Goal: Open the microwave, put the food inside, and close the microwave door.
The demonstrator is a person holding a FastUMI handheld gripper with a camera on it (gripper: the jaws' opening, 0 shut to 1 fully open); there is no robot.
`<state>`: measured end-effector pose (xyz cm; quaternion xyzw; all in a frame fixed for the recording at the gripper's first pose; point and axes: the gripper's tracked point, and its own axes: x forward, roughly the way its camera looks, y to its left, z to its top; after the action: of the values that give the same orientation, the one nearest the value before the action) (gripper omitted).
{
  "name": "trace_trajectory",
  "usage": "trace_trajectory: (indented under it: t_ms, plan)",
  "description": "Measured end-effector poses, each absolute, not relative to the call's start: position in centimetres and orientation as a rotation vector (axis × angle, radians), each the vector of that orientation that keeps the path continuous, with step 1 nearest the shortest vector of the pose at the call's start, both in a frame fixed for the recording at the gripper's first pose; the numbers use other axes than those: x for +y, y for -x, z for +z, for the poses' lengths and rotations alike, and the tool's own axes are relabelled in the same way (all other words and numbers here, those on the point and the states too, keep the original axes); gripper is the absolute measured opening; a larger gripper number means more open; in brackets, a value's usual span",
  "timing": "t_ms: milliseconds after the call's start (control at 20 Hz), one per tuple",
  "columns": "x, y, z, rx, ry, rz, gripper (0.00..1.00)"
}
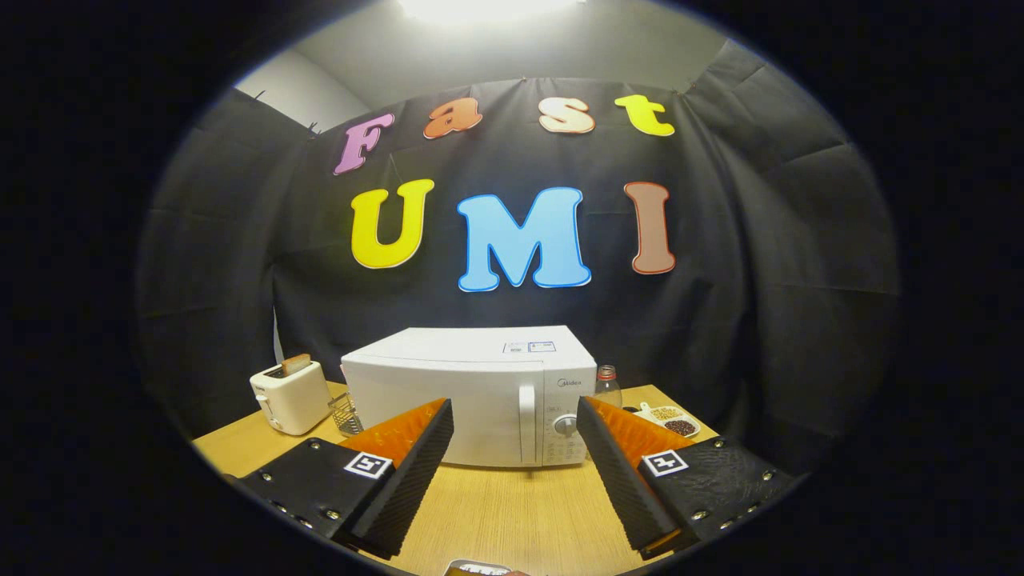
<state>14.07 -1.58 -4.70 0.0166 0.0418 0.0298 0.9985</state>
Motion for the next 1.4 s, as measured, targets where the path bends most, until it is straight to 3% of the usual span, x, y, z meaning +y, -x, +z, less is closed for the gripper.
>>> trace_trajectory:
  t_ms: [850,950,1000,1050,1150,1250,1400]
  plan:
    - [-2.2,-29.2,-17.0,0.328,-0.002,0.089,0.97]
    - [-2.1,-30.2,-18.0,0.358,-0.006,0.094,0.88]
    - [-2.2,-30.6,-18.3,0.365,-0.003,0.093,0.73]
    - [-2.2,-30.6,-18.4,0.366,-0.001,0.093,0.66]
    - [-1.9,-31.1,-18.3,0.365,0.003,0.103,0.63]
    - [-1.6,-31.3,-18.3,0.366,0.015,0.115,0.32]
    - [-1.7,-30.9,-18.3,0.371,0.026,0.114,0.19]
